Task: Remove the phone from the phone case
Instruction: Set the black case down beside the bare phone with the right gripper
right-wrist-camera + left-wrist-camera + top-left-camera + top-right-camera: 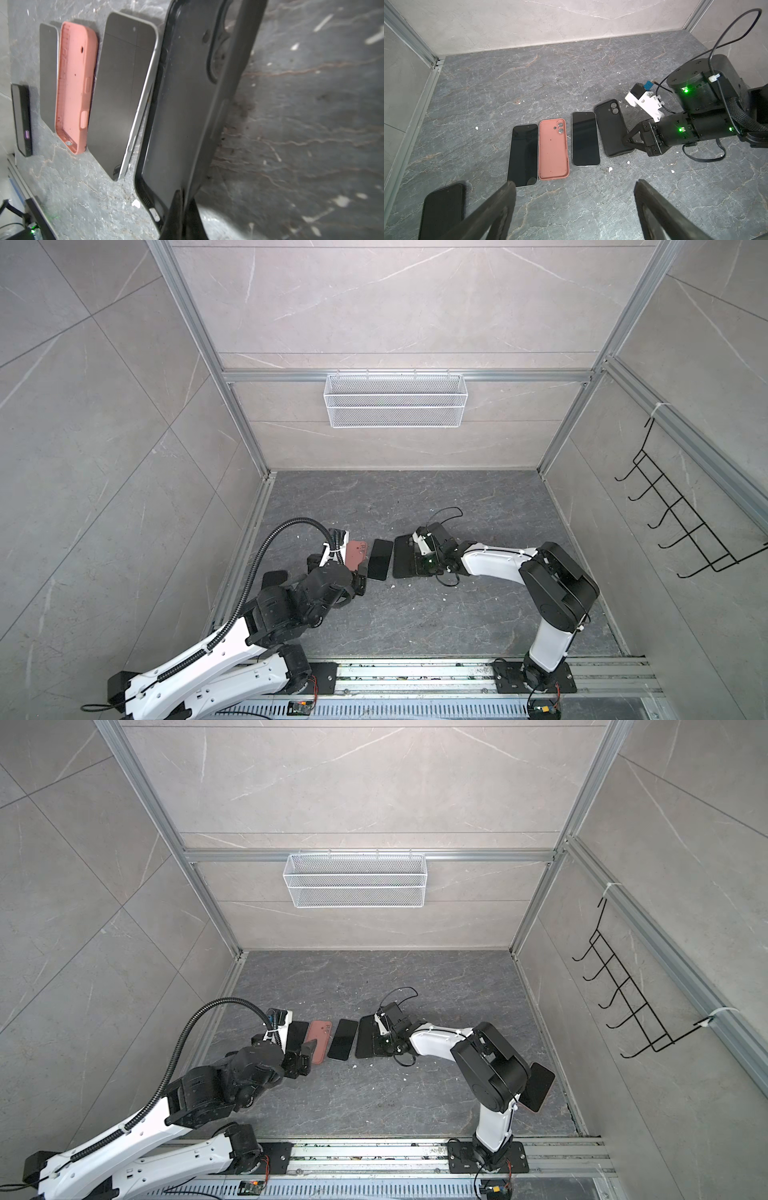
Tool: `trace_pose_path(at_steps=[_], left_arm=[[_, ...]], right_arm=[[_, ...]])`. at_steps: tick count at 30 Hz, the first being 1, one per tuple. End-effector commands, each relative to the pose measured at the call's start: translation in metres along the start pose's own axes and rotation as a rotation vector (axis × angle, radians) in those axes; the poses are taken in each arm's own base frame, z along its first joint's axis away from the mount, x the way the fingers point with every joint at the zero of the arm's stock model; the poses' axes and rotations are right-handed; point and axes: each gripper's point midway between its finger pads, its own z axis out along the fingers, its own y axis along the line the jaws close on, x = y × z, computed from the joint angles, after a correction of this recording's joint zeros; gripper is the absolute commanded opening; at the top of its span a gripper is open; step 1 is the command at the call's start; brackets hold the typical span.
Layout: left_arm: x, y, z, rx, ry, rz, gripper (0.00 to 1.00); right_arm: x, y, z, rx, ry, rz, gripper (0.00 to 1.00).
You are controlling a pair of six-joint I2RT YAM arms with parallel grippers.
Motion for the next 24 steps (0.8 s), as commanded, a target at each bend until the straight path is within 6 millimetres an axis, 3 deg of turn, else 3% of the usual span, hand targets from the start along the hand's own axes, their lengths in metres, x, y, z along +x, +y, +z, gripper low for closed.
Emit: trace_pose_path(at_steps=[1,5,14,24], left_arm=[[0.001,-0.001,0.002,0.004,0.003,-0.013,0.91],[0.006,-0.003,0.006,0.004,0.015,-0.013,0.91],[0.012,-0.004,0.007,0.016,0.021,-0.029,0.91],[0.02,-0.007,0.013,0.024,0.041,-0.037,0.91]], right_arm=[[0.018,-0.001,0.01,0.031,0.072,-0.057,0.0],[0.019,0.004,0.009,0.032,0.079,-0.094,0.0],[0.023,-0.006,-0.003,0.087,0.074,-0.107,0.0],[0.022,0.007,0.012,0.008,0.091,-0.095,0.0]])
